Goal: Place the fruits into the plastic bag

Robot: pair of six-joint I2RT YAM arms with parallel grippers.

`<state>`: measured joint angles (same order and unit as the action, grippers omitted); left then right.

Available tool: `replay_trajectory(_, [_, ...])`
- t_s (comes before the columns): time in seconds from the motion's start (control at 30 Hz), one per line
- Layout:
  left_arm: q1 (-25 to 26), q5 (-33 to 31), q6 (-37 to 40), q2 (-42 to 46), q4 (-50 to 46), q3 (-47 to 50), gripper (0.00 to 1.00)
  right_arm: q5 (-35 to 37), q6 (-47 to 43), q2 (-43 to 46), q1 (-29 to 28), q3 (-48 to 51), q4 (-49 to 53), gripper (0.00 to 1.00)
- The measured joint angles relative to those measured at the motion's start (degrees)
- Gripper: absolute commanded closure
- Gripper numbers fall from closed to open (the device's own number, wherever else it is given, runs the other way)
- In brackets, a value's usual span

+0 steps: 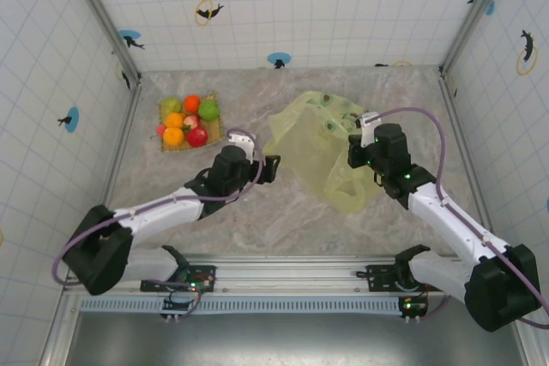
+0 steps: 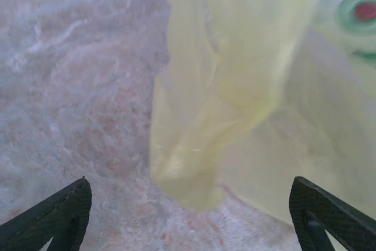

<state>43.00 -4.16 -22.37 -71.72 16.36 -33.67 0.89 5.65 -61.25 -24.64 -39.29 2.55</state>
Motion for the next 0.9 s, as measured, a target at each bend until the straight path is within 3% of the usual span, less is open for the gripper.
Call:
replay_trajectory(0.13, [2.14, -2.45, 3.37, 5.29, -1.33, -0.48, 0.07, -1.84, 0.37, -0.72, 0.00, -0.50, 0.87, 1.00])
replay_trajectory(0.3, [2.71, -4.87, 9.75, 4.52, -4.09, -6.10, 0.05, -4.00, 0.26, -1.01, 0.00, -0.52, 1.16, 1.00])
replay_trajectory(0.63, [2.71, -7.93, 26.18, -14.95, -7.19, -26.38, 0.05, -8.07, -0.76, -2.01, 0.00, -2.99, 4.17, 1.00])
replay_trajectory(0.73, [2.49, -8.72, 29.59, -20.22, -8.04, -30.56, 0.17, -8.70, -0.98, -1.99, 0.00, -3.19, 4.35, 1.00])
replay_trajectory(0.8, [1.97, -8.87, 31.26, -22.91, -8.63, -32.54, 0.34, -8.87, -1.18, -1.99, 0.00, -3.19, 4.87, 1.00])
replay_trajectory(0.9, [0.98, -8.33, 32.15, -25.14, -9.60, -33.90, 0.80, -9.07, -1.27, -1.86, 0.02, -3.19, 5.22, 1.00])
